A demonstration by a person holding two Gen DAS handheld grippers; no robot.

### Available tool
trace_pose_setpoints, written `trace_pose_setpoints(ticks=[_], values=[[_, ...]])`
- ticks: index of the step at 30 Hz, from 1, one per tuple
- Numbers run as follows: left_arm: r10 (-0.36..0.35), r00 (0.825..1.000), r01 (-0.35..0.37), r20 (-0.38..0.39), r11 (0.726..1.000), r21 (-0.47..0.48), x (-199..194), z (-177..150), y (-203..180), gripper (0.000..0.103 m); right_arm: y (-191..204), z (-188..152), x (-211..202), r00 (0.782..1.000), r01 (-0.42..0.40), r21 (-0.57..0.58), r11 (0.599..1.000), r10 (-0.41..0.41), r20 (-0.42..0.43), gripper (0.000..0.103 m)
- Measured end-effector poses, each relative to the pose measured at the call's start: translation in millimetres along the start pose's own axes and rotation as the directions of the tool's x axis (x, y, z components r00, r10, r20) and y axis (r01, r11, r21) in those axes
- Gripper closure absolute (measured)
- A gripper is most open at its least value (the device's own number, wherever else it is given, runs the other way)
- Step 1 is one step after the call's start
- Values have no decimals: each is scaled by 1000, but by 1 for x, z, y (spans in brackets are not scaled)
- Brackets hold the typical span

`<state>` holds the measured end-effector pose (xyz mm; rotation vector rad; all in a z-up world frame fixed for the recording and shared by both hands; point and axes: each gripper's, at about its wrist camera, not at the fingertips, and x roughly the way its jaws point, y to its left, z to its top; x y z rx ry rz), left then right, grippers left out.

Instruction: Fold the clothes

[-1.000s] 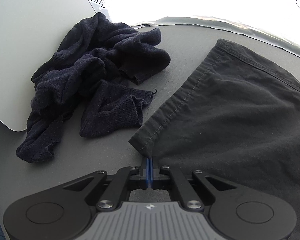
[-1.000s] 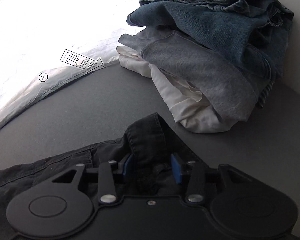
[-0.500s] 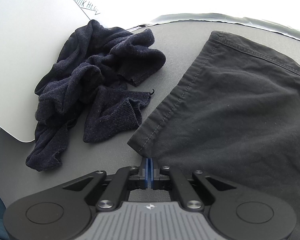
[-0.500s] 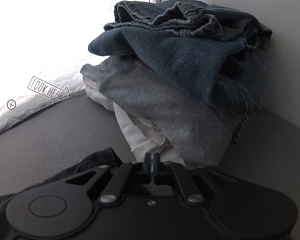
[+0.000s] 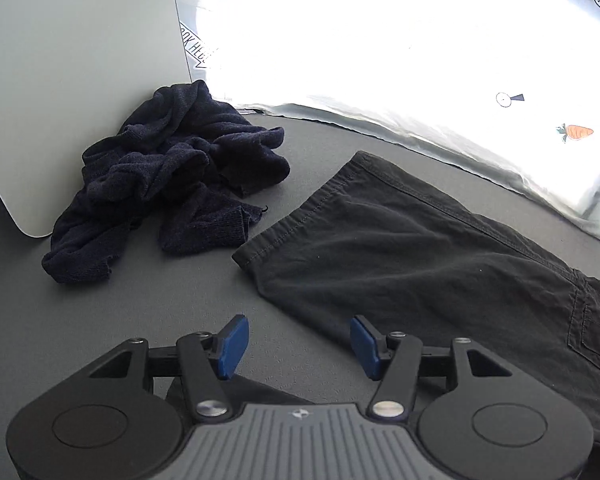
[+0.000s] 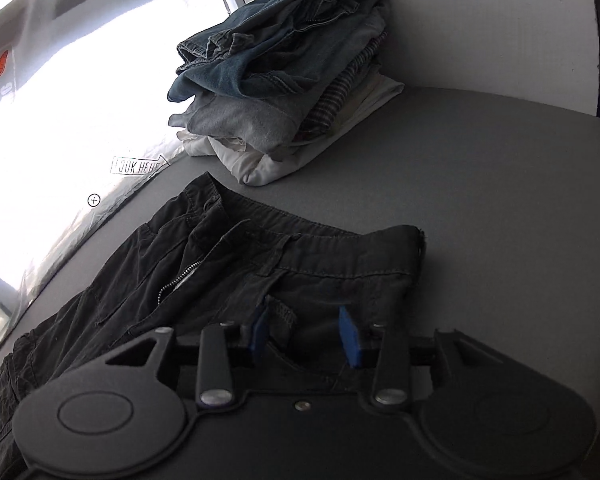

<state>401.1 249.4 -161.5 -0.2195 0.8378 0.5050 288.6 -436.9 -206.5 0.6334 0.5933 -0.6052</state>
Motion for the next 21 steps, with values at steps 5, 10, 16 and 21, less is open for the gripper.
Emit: trace_pose_setpoints(ticks=[5,10,16,21], values=[[-77,995,80,-65,996,44,-25,-65,-10,44,-32,-27,-18,996,-46,165,985,58,-65,65],[-131,979,135,-155,991,17,-44,-127,-19,38,-55,-30,-17,982,-114,300,947,153,-110,65],[-129,976,126,-175,992,-27,-56,-168,-28,20,-88,-30,-5,952,-191,501,844,283,-114,66],[-118,978,111,-173,993,-50,-61,-179,-36,6,-97,-21,9,935,-226,530,817,335,-117,67]])
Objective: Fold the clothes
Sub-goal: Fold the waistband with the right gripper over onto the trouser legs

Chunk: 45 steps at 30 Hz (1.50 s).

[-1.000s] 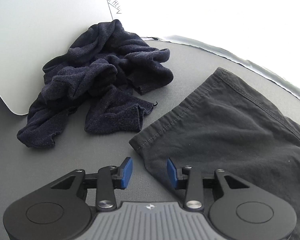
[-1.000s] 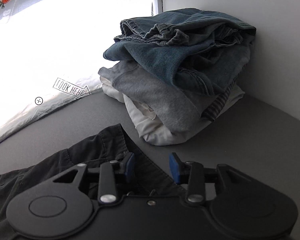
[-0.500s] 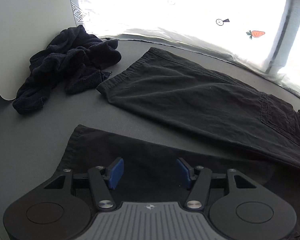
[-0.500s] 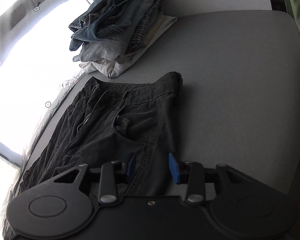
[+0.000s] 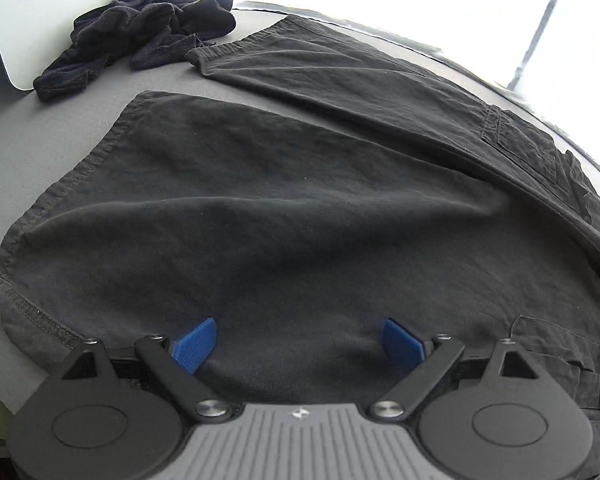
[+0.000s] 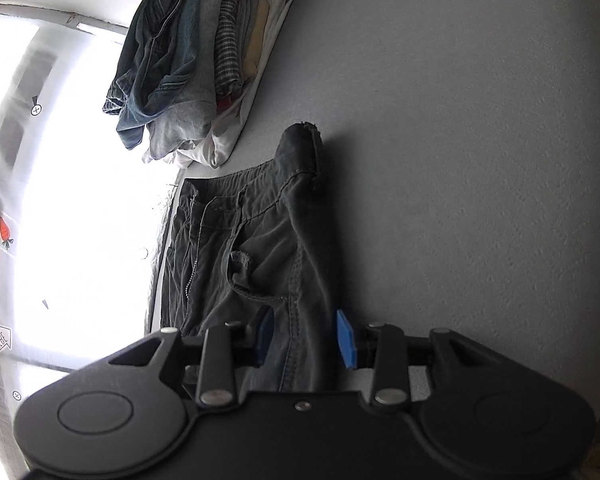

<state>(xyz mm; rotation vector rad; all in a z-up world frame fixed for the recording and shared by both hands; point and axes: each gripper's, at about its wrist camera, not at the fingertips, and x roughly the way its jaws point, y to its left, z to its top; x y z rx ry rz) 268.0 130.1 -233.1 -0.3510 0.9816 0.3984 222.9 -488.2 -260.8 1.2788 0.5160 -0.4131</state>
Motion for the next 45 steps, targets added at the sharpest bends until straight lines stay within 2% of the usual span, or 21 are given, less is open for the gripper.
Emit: trace_pose_setpoints(ticks=[2,8,11,14,16,20,22,25,27,29,32,33,34,36,38,39,41,42,43,44,45], values=[[10,1000,-10,-8,1000,5,0,-6,-5,0,2,8,5,1000,-2,-13,1000,2,-14,67],[92,995,-93,26,994,53,-1,-23,-22,0,2,20,17,997,-35,-5,999,35,-69,67],[112,993,-114,38,992,45,-2,-26,-25,0,11,19,21,995,-32,-95,995,23,-97,66],[127,991,-129,48,991,38,-2,-27,-27,0,6,18,20,991,-54,-48,997,47,-126,66],[136,989,-138,59,990,35,-2,-28,-29,0,-3,15,20,985,-82,10,997,82,-153,66],[140,988,-142,68,989,32,-3,-29,-29,0,-11,0,16,969,-117,53,992,126,-214,67],[134,989,-136,64,990,33,-3,-29,-29,0,-11,-9,21,948,-135,84,987,153,-280,67],[123,991,-126,55,991,39,-3,-28,-28,0,-1,-24,30,928,-162,76,984,178,-328,63],[114,992,-116,43,992,46,-3,-27,-27,0,8,-31,36,930,-149,41,988,154,-333,64],[95,995,-96,20,993,64,-3,-24,-25,0,13,-35,37,940,-128,29,991,130,-314,68],[14,1000,-14,5,999,33,-7,-20,-10,0,12,-39,36,957,-64,30,998,70,-283,93],[-15,1000,15,2,1000,20,-9,-19,-5,0,9,-42,35,961,-59,30,998,65,-269,98],[-43,999,43,-1,999,6,-10,-18,0,0,7,-45,33,965,-65,43,997,74,-251,98],[-128,992,128,9,988,-86,-14,-15,19,0,7,-51,31,973,-58,61,996,70,-220,98],[-214,976,215,28,959,-186,-17,-13,38,2,8,-56,28,980,-51,74,996,65,-190,99],[-245,968,250,50,937,-245,-19,-13,49,5,8,-58,27,982,-51,81,995,65,-180,98],[-283,954,300,99,887,-351,-22,-15,72,21,5,-60,25,984,-55,108,993,72,-162,99],[-295,949,315,114,859,-403,-22,-16,85,40,1,-61,23,985,-60,125,990,79,-154,99],[-308,944,328,118,838,-436,-21,-16,95,54,1,-63,22,986,-61,126,990,79,-146,99],[-322,939,340,120,820,-460,-20,-16,104,60,0,-64,22,987,-61,128,990,78,-138,99],[-336,934,352,123,801,-484,-19,-16,113,73,-1,-65,21,988,-61,129,990,78,-130,99]])
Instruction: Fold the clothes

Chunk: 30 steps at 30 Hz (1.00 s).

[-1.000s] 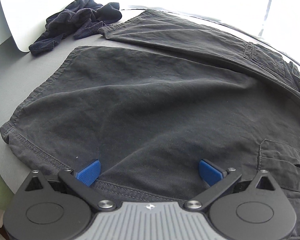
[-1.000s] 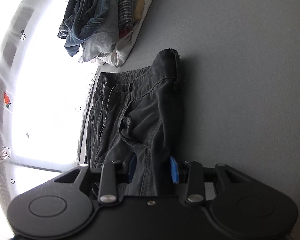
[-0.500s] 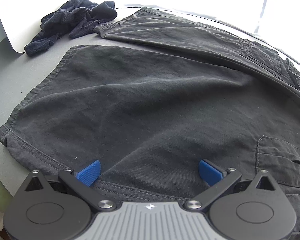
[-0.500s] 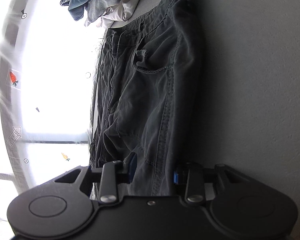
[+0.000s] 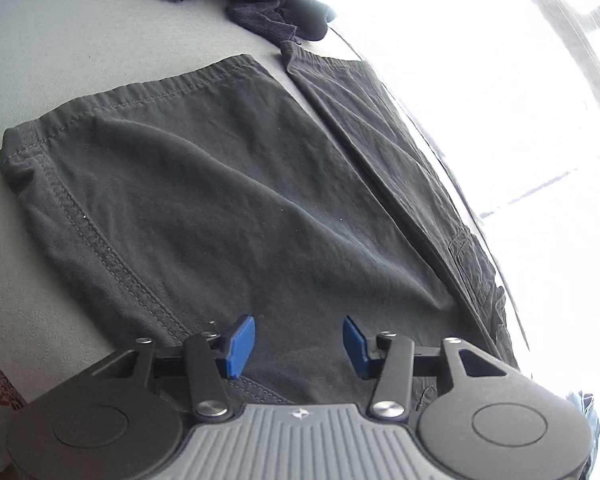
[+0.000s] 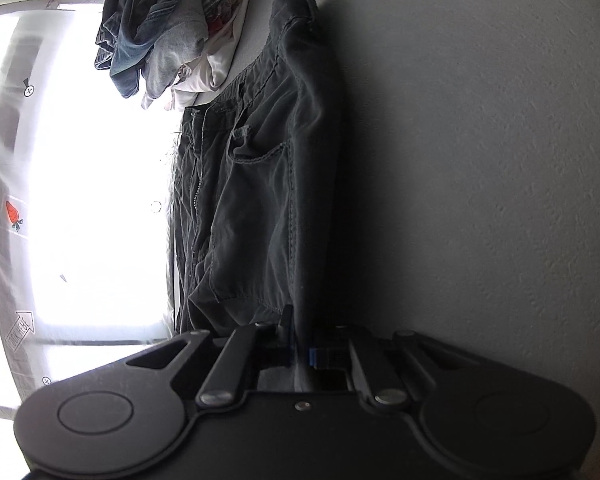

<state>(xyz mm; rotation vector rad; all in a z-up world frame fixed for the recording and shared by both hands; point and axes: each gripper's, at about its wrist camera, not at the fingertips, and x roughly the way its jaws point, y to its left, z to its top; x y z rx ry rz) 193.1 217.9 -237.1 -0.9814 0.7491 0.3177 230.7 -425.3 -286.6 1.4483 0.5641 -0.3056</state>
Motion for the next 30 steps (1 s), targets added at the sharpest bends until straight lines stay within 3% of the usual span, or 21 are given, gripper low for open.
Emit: trace_pose_setpoints(ticks=[1,6,17,30], values=[[-6,1000,6,7,1000,-16,-3,4,6,81,-1,-1,-1,1000,-1,1,1000,1,8,99],[-10,998,17,68,995,-98,-21,22,35,81,-4,-5,-1,999,1,23,1000,-2,40,99],[92,990,-71,107,980,-187,-50,43,77,78,-6,-16,-1,993,-10,75,997,1,119,99],[169,985,-163,31,978,-131,-64,52,80,73,-6,-23,-2,987,-20,130,991,-1,163,99]])
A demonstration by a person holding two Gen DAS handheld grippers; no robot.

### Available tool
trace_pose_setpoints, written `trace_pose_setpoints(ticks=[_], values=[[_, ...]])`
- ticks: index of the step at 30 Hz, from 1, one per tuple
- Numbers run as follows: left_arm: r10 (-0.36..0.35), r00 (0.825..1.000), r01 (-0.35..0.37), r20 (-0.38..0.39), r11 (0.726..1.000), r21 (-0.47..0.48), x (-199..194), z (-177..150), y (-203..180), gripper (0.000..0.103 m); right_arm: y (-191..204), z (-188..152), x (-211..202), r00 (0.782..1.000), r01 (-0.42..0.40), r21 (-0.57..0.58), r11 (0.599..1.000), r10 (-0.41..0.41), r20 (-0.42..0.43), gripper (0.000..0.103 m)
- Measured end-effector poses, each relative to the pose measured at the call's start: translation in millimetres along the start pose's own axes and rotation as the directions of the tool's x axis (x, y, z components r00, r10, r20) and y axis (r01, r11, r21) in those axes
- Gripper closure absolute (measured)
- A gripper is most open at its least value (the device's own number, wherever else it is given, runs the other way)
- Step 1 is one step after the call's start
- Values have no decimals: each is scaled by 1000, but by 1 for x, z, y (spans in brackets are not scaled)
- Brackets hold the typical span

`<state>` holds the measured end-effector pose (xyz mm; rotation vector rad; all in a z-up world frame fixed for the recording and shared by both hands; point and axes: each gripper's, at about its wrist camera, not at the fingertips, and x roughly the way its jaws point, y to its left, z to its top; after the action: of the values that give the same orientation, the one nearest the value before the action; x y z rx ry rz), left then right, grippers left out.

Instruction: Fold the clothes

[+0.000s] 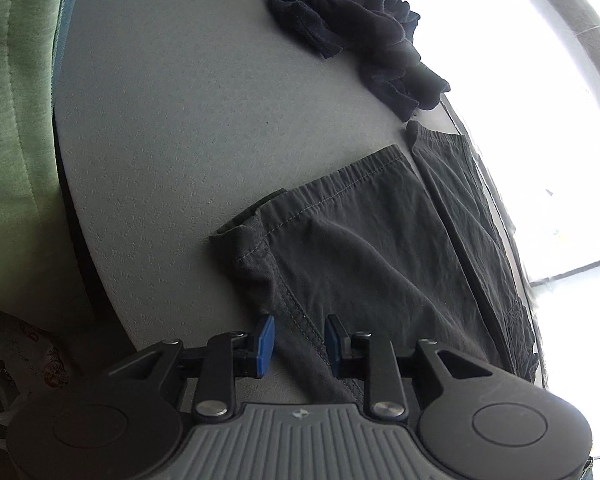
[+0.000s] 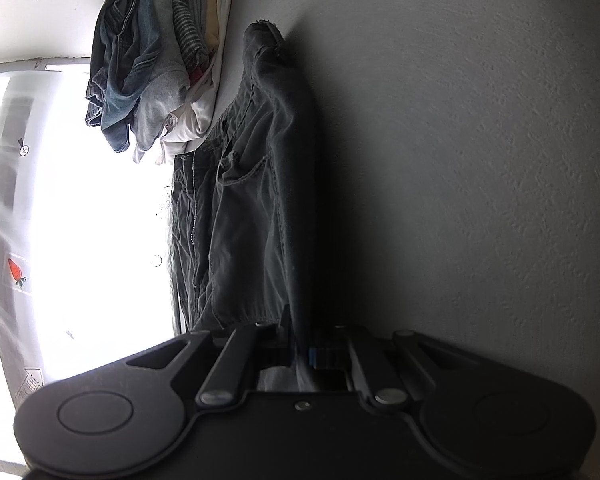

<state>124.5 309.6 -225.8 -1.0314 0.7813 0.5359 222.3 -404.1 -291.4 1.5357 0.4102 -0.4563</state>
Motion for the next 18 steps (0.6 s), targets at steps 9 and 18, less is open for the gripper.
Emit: trace_pose_setpoints(ticks=[9,18], values=[[27,999,-27,29,999,-23,3,-2,8,56,0,1,-2,1000,-5,-5,1000,5,-8,99],[22,994,-19,104,999,-34,11,6,0,58,5,6,0,999,4,-54,999,-6,-33,99]])
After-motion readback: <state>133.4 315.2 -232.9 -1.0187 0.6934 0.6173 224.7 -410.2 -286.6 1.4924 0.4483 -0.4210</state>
